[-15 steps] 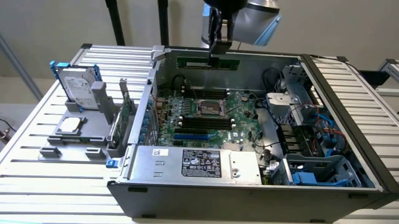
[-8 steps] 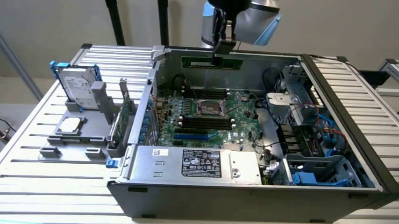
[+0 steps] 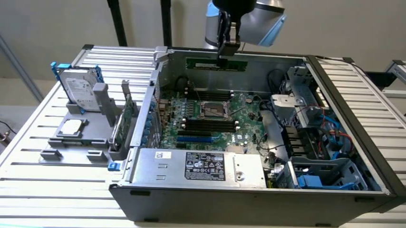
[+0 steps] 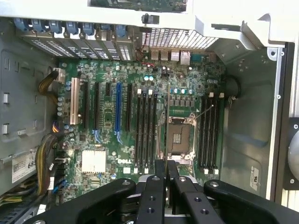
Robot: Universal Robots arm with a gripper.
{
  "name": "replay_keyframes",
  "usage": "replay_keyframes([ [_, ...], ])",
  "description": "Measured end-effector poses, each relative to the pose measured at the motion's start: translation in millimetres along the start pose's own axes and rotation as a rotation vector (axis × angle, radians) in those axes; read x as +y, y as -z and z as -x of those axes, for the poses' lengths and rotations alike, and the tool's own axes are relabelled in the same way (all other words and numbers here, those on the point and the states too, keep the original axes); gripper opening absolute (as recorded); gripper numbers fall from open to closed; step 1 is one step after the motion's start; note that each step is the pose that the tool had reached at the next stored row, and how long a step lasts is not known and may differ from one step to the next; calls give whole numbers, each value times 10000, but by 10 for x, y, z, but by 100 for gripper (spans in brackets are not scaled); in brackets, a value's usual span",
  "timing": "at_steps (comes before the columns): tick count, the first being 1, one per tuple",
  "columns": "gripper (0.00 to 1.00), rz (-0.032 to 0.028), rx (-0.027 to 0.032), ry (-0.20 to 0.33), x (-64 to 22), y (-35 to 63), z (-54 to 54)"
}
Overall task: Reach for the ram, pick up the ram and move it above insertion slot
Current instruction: 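Pick up the ram and move it above insertion slot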
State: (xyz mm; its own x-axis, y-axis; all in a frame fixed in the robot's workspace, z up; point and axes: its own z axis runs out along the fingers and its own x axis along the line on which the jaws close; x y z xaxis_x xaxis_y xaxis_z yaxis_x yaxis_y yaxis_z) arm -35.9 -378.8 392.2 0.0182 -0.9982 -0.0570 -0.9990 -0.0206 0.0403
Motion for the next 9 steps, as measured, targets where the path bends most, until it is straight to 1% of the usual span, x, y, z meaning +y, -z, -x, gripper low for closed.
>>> replay_keyframes([
  [5, 13, -58, -2, -84, -1, -16, 23],
  [9, 13, -59, -1, -86, -1, -17, 24],
])
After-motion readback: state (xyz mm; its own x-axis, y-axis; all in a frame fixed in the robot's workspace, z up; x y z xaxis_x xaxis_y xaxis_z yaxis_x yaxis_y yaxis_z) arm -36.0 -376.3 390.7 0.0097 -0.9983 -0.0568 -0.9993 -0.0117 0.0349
